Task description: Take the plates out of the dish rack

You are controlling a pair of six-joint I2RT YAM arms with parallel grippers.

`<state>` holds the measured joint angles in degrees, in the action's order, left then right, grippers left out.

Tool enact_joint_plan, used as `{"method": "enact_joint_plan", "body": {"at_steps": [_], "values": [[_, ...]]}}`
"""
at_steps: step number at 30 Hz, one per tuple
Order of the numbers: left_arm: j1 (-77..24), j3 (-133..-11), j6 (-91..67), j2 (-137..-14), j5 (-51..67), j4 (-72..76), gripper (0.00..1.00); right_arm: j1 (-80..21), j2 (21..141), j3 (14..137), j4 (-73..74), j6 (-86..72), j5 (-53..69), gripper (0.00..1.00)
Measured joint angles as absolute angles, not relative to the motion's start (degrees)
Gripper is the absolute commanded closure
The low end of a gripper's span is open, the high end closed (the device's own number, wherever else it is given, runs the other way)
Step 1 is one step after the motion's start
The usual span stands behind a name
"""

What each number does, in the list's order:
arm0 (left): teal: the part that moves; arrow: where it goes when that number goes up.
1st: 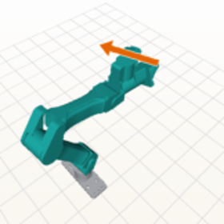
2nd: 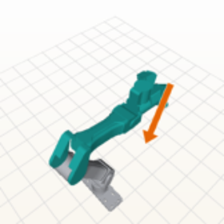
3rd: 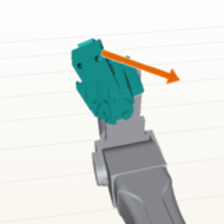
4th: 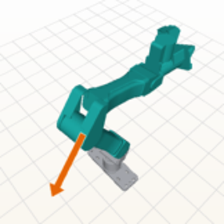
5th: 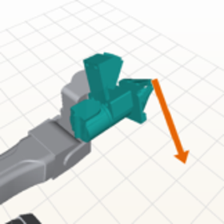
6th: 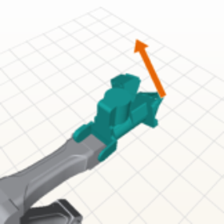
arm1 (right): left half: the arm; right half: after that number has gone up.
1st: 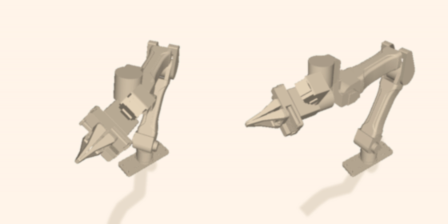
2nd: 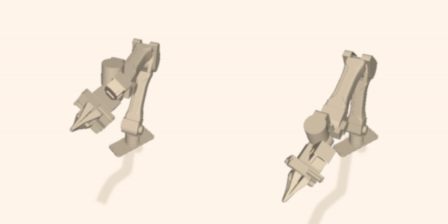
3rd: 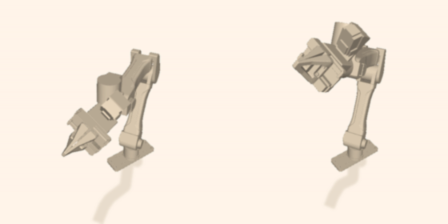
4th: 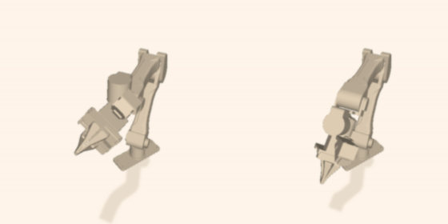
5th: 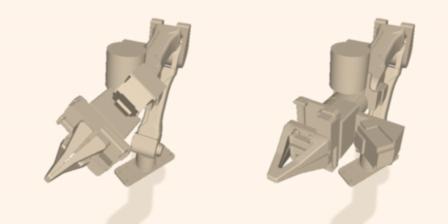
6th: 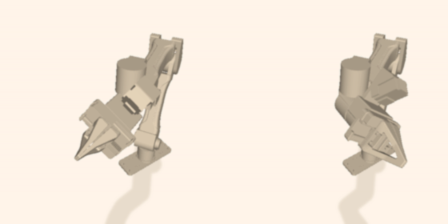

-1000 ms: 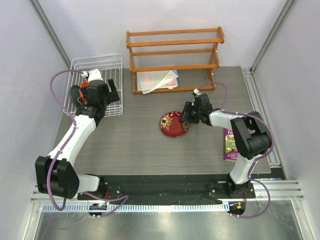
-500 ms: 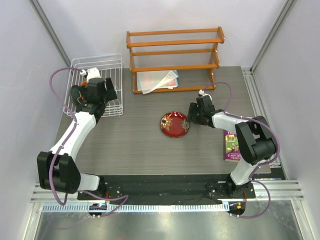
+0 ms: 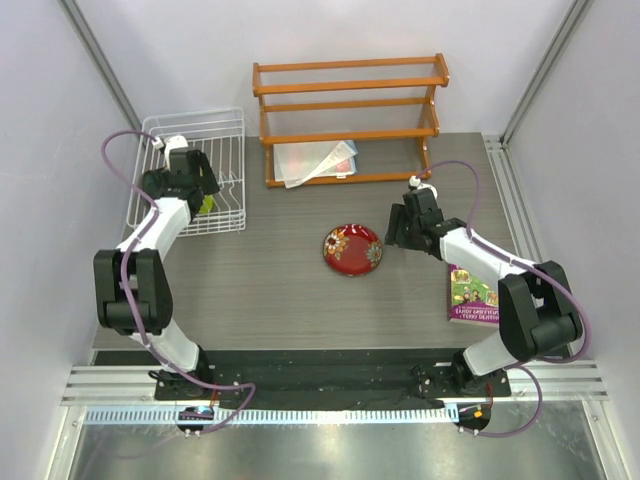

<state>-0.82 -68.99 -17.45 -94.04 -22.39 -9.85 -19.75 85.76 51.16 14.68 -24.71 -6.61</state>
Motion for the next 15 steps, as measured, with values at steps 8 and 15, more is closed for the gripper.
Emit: {"method": "enact_joint_plan", "body": {"at_steps": [8,15], "values": [[1.0,-73.8,-17.7,-101.4,-20.4,-7.6,0.33,-19.7,84.2,51.6,16.7,-24.3,-6.9,0.41],[2.6,-74.6,-18.1,-103.6,-20.4,-6.6,0.49,-19.7,84.2,52.7,17.8,-24.3,-6.7,0.42]]}}
